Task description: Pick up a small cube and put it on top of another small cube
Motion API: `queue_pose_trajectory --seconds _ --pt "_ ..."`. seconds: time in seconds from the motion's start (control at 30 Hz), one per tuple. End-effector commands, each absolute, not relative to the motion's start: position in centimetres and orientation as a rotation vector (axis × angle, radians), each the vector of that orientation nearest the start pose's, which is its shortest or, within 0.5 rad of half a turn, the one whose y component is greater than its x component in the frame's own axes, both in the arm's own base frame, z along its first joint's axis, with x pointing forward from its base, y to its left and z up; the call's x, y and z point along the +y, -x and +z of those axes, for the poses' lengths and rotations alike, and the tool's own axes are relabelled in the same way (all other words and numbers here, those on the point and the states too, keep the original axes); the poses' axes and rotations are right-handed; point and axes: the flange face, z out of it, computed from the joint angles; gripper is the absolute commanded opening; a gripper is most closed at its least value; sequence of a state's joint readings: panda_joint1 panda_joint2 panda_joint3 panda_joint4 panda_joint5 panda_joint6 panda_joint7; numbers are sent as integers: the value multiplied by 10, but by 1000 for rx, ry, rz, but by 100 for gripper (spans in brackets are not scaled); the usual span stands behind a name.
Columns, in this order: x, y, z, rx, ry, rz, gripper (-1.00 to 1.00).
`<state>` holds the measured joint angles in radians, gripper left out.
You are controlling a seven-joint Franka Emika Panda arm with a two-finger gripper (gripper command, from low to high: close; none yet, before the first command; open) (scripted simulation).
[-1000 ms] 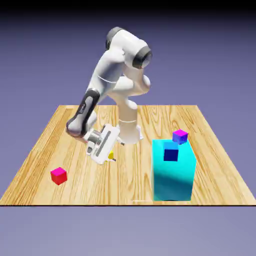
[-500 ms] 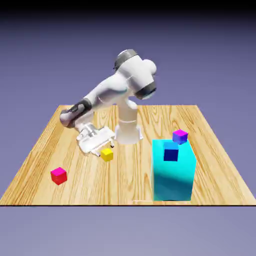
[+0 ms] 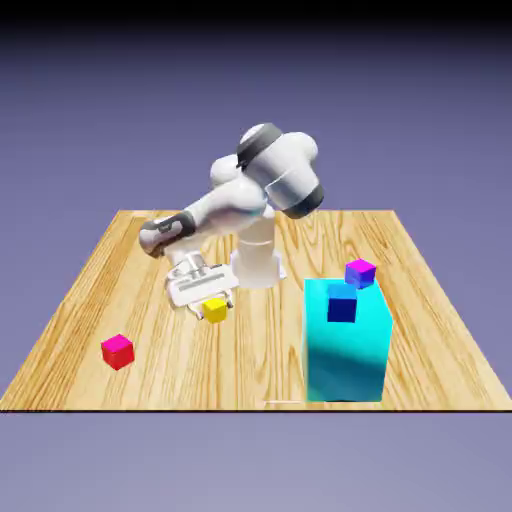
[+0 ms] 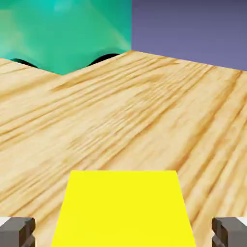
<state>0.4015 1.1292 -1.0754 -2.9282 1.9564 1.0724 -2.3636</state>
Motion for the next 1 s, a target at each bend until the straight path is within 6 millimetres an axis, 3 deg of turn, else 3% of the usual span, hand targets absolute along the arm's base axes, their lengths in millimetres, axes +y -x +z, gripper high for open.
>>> queue_pose_trajectory --seconds 0.0,0.13,0.23,0.33,0.5,0.67,0.97 --pt "-170 -127 87 180 2279 -987 -100" --pt "-185 -104 118 182 2278 -988 -100" --pt "-173 -156 99 55 2180 -831 -100" --pt "-185 -175 103 18 2157 -756 -100" --pt "-218 -206 122 -87 2170 -658 -100" --pt "-261 -235 154 -215 2245 -595 -100" --pt "-193 -343 207 -418 2271 -474 -100"
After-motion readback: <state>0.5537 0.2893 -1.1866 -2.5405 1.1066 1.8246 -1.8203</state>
